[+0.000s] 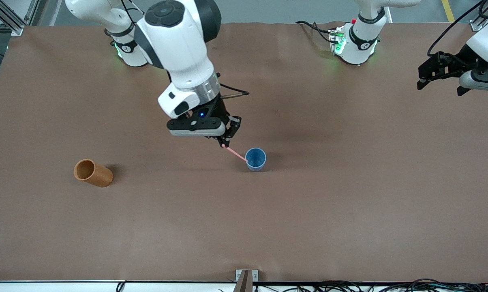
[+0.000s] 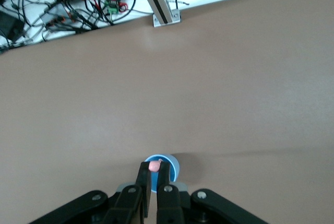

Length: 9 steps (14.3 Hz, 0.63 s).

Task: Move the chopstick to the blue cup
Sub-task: 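Carry the pink chopstick over the blue cup with the right gripper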

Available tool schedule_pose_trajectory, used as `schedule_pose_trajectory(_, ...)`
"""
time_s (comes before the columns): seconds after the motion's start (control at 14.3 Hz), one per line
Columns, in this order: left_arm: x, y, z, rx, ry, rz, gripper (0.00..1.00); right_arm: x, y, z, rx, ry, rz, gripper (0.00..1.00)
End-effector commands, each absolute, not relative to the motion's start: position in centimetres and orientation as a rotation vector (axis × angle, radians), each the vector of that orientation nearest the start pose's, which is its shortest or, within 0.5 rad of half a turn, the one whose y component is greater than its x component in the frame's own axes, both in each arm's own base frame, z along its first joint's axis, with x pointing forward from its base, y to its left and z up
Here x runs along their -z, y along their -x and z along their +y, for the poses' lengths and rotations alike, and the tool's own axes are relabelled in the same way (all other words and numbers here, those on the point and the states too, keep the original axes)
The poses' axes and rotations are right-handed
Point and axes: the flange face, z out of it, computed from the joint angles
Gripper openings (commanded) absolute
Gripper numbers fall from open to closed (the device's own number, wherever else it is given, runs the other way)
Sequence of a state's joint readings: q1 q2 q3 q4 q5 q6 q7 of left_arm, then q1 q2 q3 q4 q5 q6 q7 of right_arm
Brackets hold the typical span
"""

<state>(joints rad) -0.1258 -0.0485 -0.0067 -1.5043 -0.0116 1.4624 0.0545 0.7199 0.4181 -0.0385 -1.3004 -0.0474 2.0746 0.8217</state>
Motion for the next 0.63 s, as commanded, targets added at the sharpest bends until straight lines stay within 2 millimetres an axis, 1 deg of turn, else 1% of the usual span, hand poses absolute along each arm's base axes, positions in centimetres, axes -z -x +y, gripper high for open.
schedule_pose_trajectory(0.0, -67.3, -52.3, -7.0, 0.014, 3.149, 0.312, 1.0, -52.0, -53.5, 47.8, 0.476, 2.962, 0.18, 0.01)
schedule_pose_trajectory(0.07, -67.3, -52.2, -7.0, 0.013, 3.149, 0.312, 1.0, -51.6, -53.1, 48.4, 0.475, 2.967, 0.166, 0.01)
schedule_pose_trajectory(0.21, -67.3, -52.3, -7.1, 0.013, 3.149, 0.312, 1.0, -50.0, -52.6, 49.7, 0.475, 2.992, 0.129, 0.01)
schedule_pose_trajectory(0.42, -67.3, -52.3, -7.0, 0.013, 3.149, 0.312, 1.0, -48.3, -52.9, 50.0, 0.516, 3.03, 0.117, 0.01)
schedule_pose_trajectory(0.56, -67.2, -52.4, -7.1, 0.011, 3.149, 0.314, 1.0, -47.7, -53.1, 50.4, 0.548, 3.02, 0.098, 0.01)
